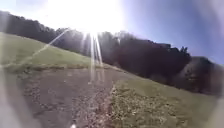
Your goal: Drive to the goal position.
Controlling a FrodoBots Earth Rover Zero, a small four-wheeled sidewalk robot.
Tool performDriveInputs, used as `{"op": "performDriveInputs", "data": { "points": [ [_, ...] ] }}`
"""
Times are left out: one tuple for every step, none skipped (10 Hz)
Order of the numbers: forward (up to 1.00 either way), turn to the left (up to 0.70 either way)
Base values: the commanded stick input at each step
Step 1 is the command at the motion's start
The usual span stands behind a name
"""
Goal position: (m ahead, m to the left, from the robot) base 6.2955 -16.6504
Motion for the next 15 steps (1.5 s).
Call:
{"op": "performDriveInputs", "data": {
  "points": [
    [1.00, 0.01],
    [1.00, 0.02],
    [1.00, 0.02],
    [1.00, 0.01],
    [1.00, 0.00],
    [1.00, 0.00],
    [1.00, 0.00],
    [1.00, 0.00],
    [1.00, 0.00],
    [1.00, 0.01],
    [1.00, 0.00],
    [0.99, -0.11],
    [0.96, -0.29],
    [0.97, -0.39],
    [0.97, -0.39]
  ]
}}
